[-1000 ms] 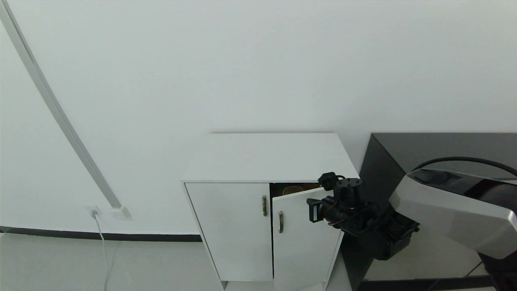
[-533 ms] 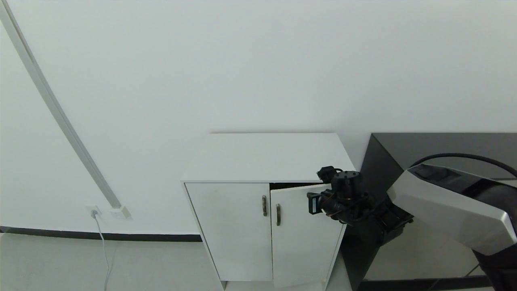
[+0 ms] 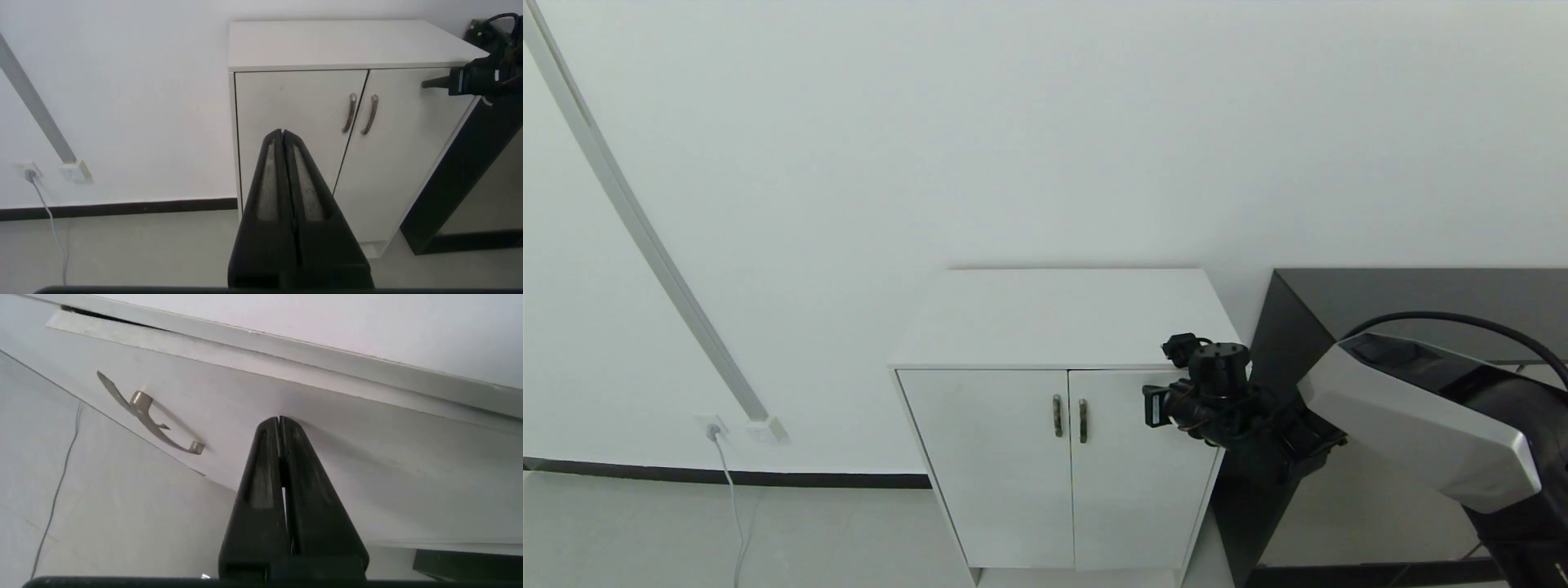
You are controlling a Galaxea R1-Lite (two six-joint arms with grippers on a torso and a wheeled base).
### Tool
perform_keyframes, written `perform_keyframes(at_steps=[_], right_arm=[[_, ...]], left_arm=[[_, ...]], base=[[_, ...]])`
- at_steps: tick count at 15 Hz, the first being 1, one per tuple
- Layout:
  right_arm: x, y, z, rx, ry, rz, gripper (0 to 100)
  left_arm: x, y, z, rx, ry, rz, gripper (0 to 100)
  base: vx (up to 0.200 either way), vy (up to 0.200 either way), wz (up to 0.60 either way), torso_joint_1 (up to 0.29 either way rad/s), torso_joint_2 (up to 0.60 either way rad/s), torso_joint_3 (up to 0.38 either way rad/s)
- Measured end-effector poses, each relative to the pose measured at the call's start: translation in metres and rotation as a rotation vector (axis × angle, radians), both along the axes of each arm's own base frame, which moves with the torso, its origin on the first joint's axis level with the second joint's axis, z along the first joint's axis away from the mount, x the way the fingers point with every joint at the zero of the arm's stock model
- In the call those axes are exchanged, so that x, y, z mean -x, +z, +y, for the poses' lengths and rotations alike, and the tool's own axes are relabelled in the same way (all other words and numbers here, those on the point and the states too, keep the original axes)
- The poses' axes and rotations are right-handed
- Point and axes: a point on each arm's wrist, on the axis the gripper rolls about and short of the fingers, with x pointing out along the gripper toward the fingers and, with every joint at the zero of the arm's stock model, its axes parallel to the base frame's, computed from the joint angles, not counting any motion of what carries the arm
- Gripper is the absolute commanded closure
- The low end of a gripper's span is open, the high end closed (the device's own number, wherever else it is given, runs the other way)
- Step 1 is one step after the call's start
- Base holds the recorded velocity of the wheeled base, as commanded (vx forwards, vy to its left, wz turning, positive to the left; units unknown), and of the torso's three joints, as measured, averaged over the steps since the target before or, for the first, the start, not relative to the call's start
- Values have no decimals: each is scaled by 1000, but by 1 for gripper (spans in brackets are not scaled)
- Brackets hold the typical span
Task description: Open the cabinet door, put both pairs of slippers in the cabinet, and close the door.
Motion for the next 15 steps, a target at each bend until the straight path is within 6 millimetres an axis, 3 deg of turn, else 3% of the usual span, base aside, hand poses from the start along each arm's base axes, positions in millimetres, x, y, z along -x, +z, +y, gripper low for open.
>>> perform_keyframes(at_steps=[11, 15], right_arm=[[-8, 2, 1, -16, -4, -25, 100], [8, 6, -3, -19, 4, -26, 100]], left_arm=[[0, 0, 0, 0, 0, 0, 100], [0, 0, 0, 0, 1, 0, 100]], base=[[0, 0, 0, 0, 0, 0], [0, 0, 0, 0, 0, 0]])
